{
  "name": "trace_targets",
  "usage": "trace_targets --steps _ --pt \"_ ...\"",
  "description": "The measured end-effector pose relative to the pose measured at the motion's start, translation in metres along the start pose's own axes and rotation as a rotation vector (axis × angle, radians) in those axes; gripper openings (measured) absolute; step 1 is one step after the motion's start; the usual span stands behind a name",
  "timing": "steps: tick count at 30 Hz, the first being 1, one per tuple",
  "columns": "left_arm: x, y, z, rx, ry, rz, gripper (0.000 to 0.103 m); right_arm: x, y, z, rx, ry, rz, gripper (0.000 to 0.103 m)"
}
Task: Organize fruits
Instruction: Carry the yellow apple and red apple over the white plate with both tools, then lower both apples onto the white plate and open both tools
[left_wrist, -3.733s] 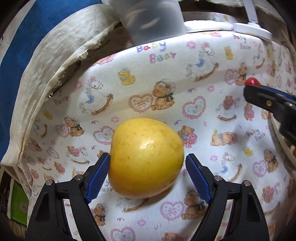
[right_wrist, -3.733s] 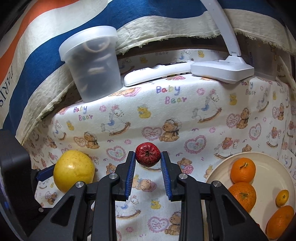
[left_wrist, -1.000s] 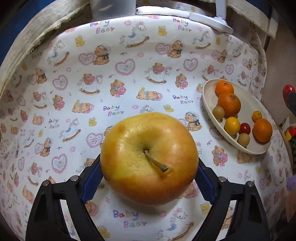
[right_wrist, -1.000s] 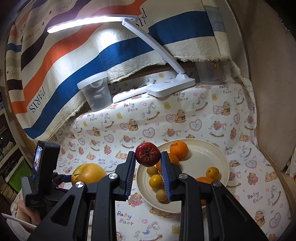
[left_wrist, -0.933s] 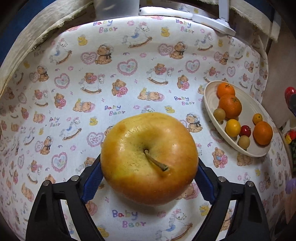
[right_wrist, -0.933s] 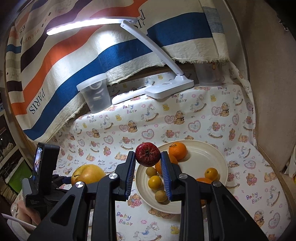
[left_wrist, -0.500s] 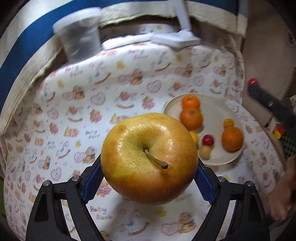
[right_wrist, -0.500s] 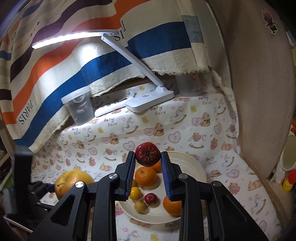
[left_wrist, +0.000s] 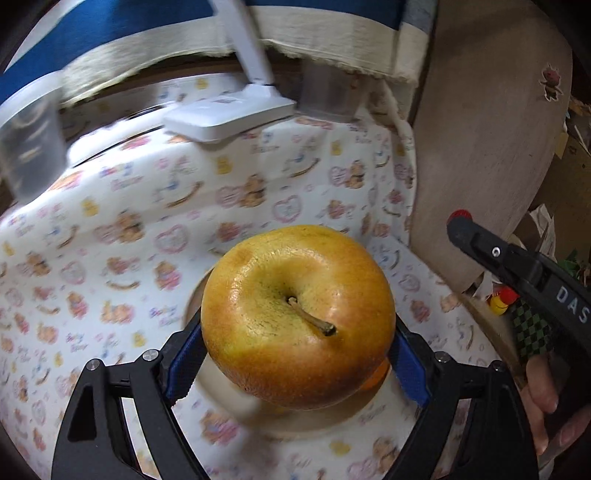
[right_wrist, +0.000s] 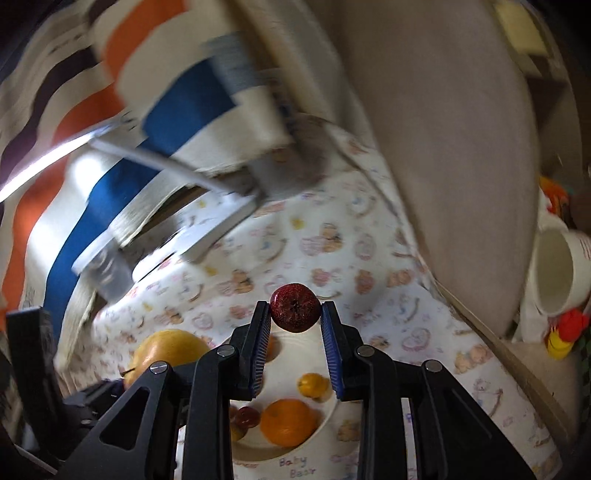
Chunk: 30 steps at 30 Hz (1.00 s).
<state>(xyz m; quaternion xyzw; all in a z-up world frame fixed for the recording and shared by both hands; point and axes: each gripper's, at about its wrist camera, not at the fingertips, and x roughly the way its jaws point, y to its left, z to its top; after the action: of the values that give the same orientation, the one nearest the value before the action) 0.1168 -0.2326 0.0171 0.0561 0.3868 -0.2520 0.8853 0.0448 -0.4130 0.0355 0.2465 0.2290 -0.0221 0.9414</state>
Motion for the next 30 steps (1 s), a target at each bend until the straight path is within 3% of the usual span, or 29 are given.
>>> trace_targets --steps 7,11,17,23,27,30 --pt "0.036 -0.035 0.020 0.105 -0.019 0.024 0.087 0.006 -0.006 -0.003 0.019 0.003 -0.044 0.029" --pt "0.051 -0.034 0.023 0.067 0.000 0.003 0.087 0.006 -0.018 -0.002 0.098 0.017 -0.024 0.029" --pt "0.074 -0.027 0.018 -0.001 0.055 -0.013 0.087 0.013 -0.022 -0.003 0.115 0.050 -0.035 0.029" --pt "0.080 -0.034 0.012 0.031 0.091 -0.002 0.087 0.019 -0.017 -0.005 0.088 0.070 -0.056 0.029" --pt "0.081 -0.046 0.006 0.104 0.085 0.047 0.088 0.022 -0.014 -0.005 0.067 0.083 -0.046 0.029" --pt "0.080 -0.046 0.004 0.103 0.077 0.051 0.088 0.023 -0.012 -0.006 0.057 0.087 -0.048 0.029"
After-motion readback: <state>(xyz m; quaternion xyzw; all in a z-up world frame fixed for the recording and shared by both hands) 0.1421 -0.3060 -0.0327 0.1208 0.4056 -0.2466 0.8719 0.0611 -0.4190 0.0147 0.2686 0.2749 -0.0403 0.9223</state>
